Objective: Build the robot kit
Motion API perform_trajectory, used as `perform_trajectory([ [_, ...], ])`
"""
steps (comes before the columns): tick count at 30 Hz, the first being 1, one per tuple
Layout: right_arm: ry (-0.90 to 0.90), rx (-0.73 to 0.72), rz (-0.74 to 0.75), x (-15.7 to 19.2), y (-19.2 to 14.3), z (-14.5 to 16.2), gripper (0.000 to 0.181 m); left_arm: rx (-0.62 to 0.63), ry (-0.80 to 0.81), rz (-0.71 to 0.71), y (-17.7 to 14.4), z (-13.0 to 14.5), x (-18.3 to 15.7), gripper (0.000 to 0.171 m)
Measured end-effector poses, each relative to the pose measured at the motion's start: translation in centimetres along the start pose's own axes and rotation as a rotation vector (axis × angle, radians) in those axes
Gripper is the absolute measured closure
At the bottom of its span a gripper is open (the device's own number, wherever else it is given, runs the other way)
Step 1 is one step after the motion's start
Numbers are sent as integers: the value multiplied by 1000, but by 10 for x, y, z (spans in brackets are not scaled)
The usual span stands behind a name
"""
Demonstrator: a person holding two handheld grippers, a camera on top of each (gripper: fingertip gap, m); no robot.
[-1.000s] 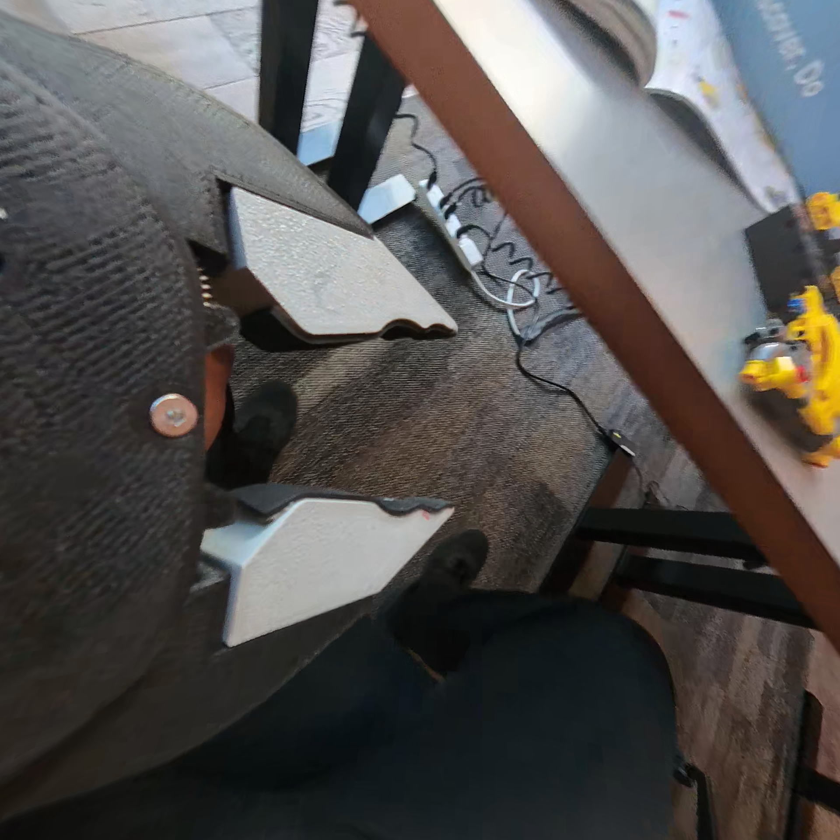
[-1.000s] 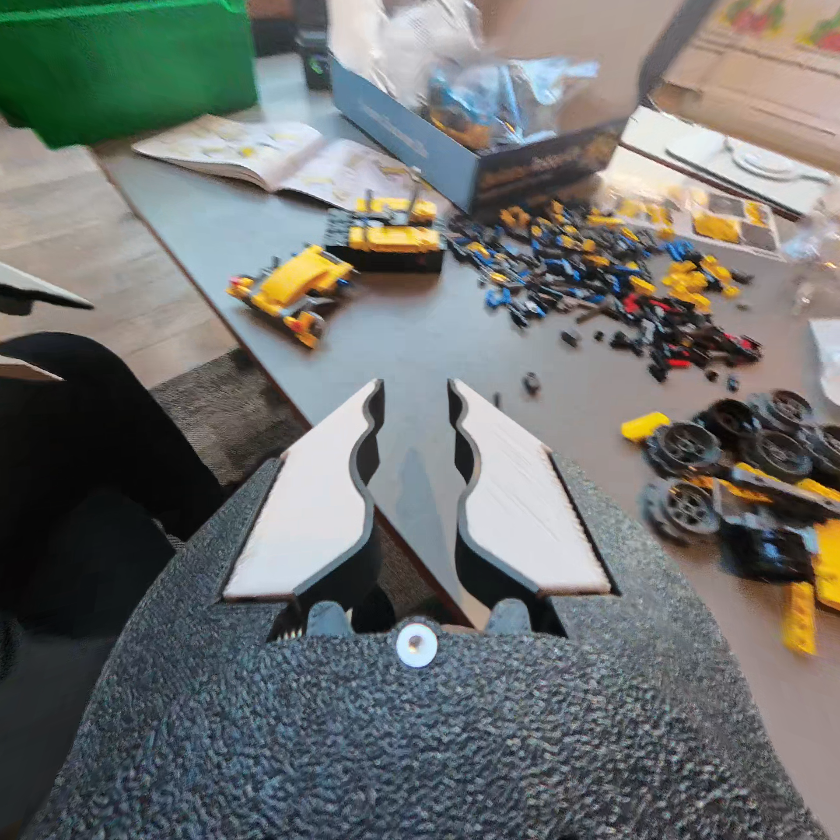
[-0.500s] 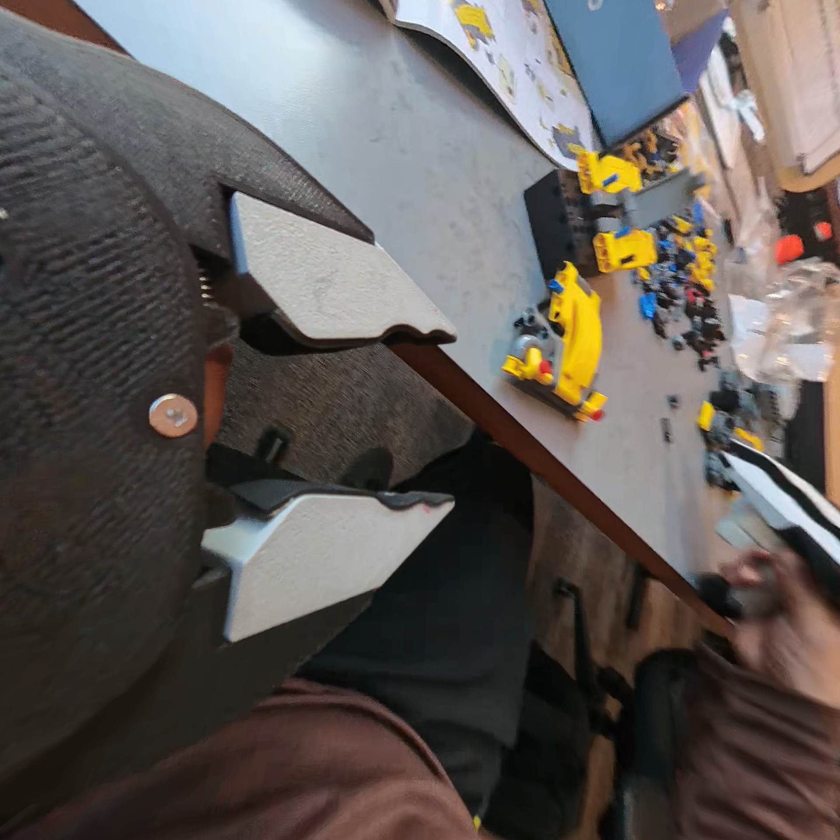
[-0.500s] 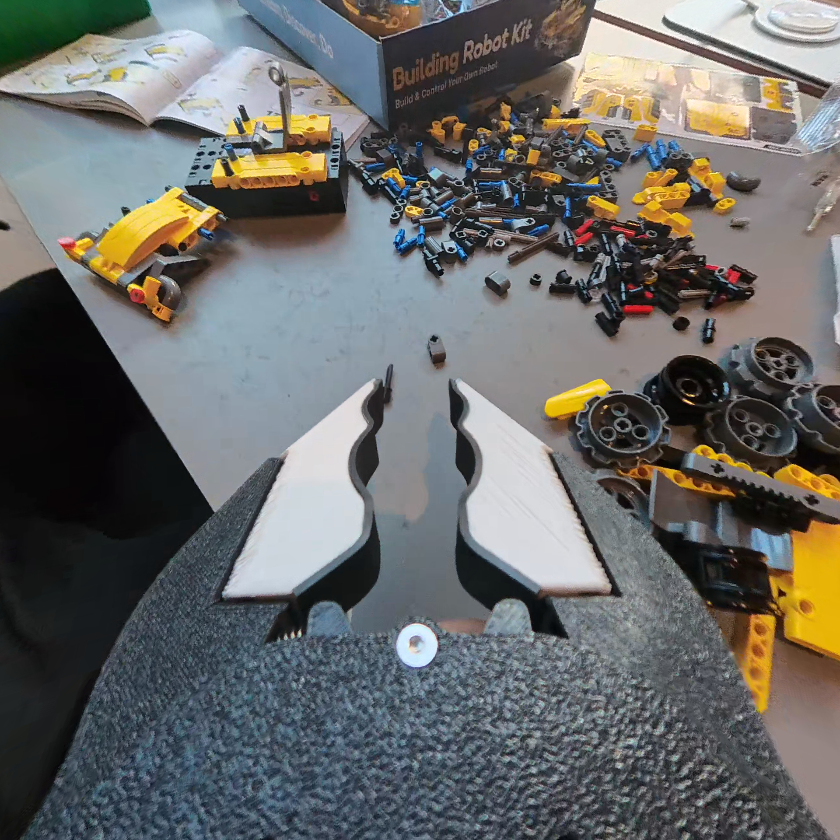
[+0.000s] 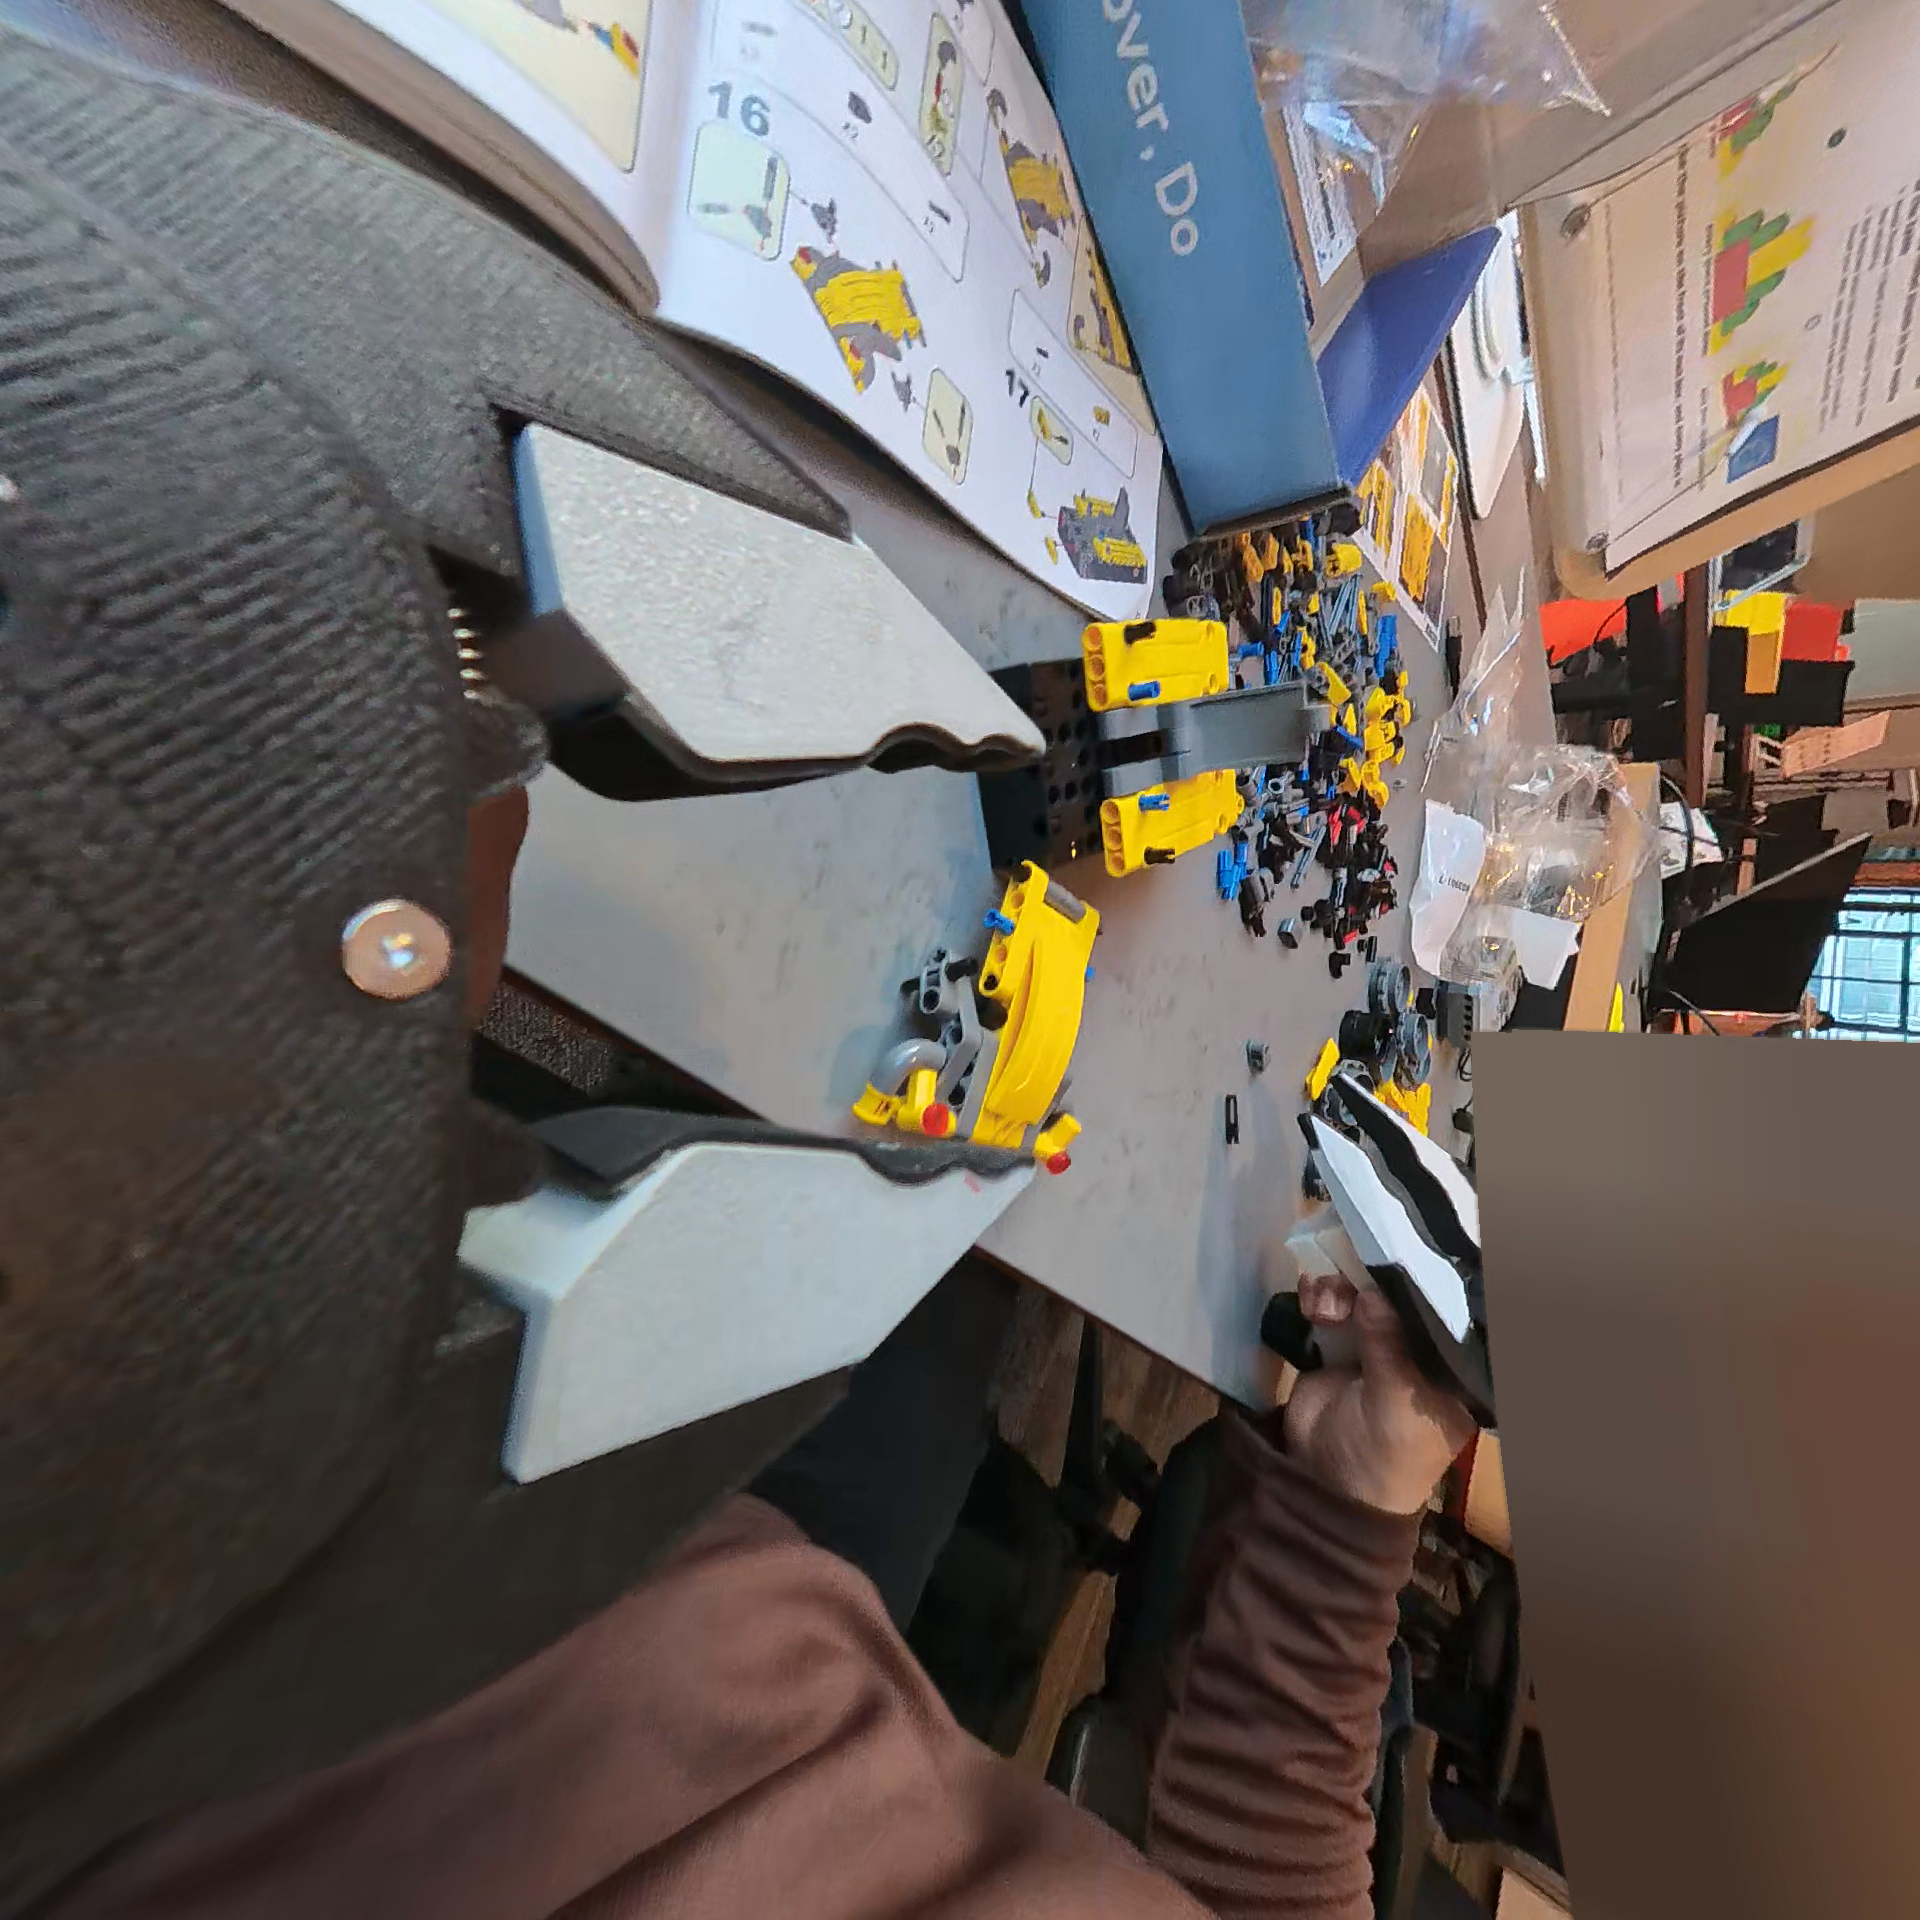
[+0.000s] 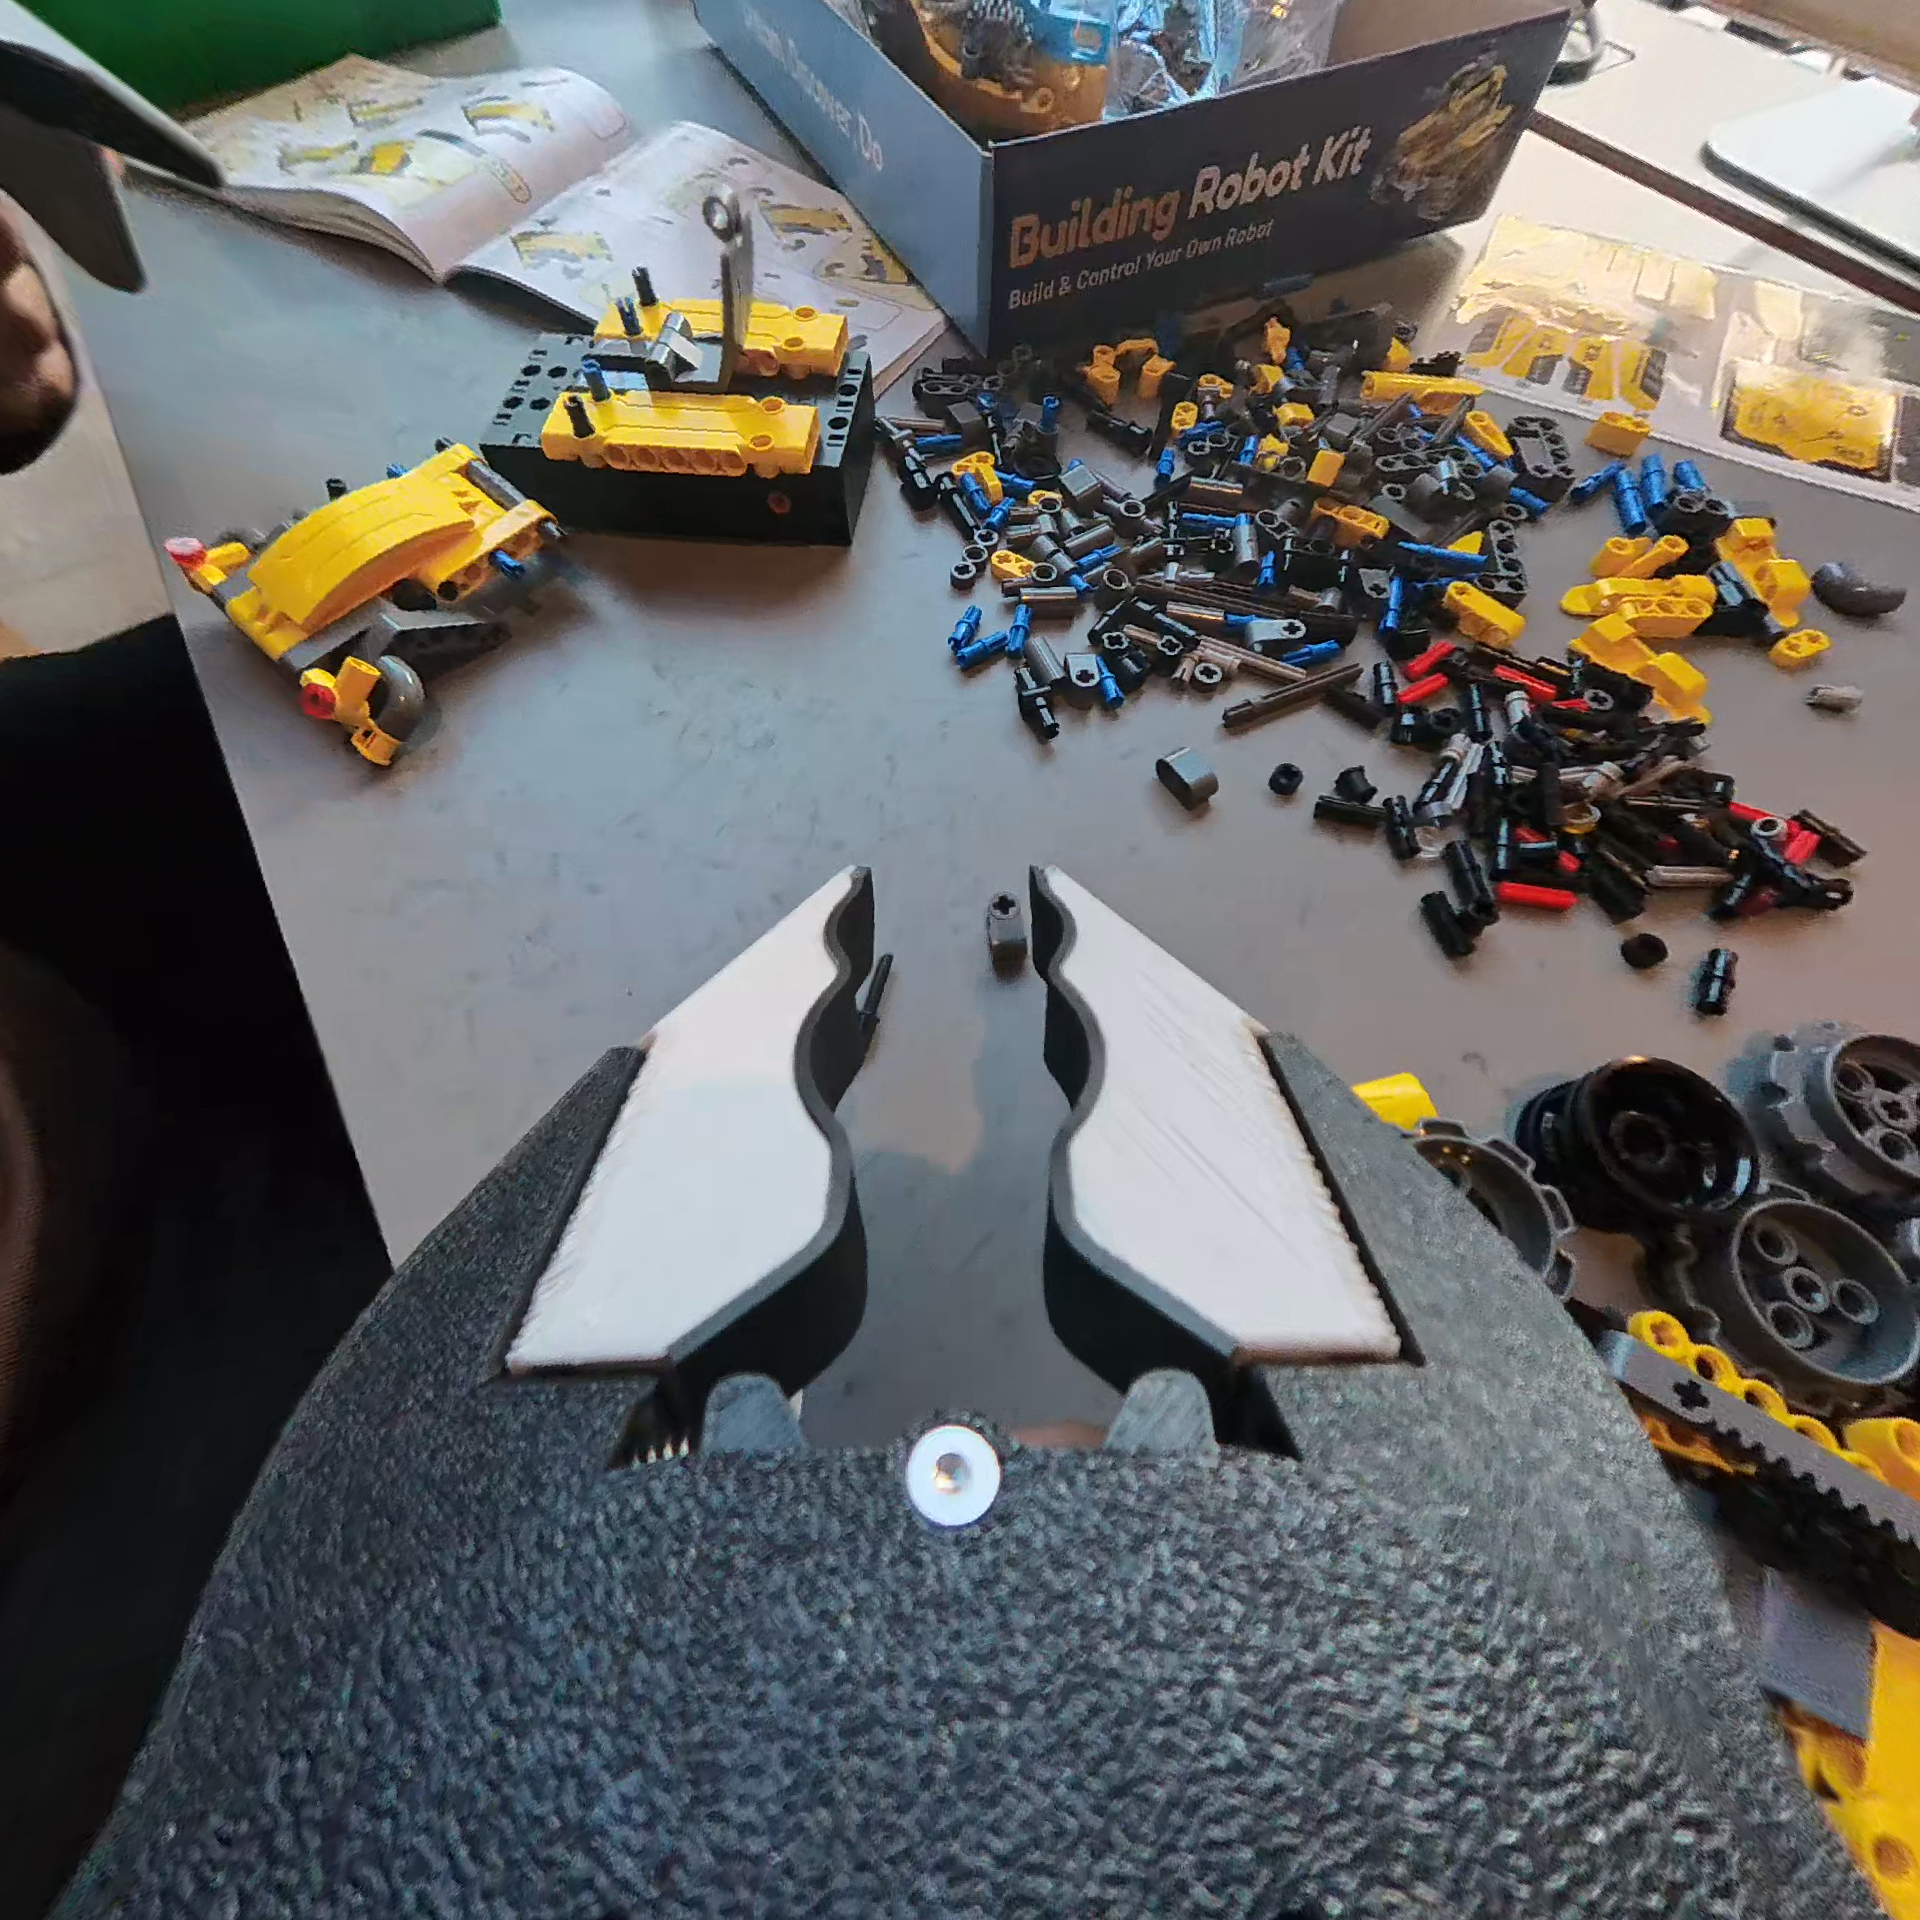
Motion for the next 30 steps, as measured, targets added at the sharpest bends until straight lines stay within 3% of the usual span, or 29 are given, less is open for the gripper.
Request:
perform_trajectory([
  [6, 18, -20, -52, -1, 0, 0, 161, -16, -4, 21, 3, -5, 8, 103],
  [12, 37, -81, -28, -9, -2, -4, 171, -35, -86, 159, 11, -8, 3, 110],
  [17, 5, -44, 6, -8, 2, -4, 175, -105, -27, 123, 4, -8, 1, 117],
  [22, 14, -53, 71, -11, -4, -2, 166, -182, 7, 42, -3, -9, 2, 127],
  [27, 14, -1, 63, -6, -13, 7, 168, -149, 31, 18, 2, -7, 1, 126],
  [30, -26, 1, 17, 1, -15, 6, 181, -135, 23, 21, 7, -6, 0, 123],
])
Point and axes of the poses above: each gripper's, where its closed fingertips meet, y out along the fingers, z out of its underside, x = y × z across the jaws, the point moved 7 cm from there along -y, back along the fingers, and after that the axes turned 13 degrees about -y, right-handed, at the moved point
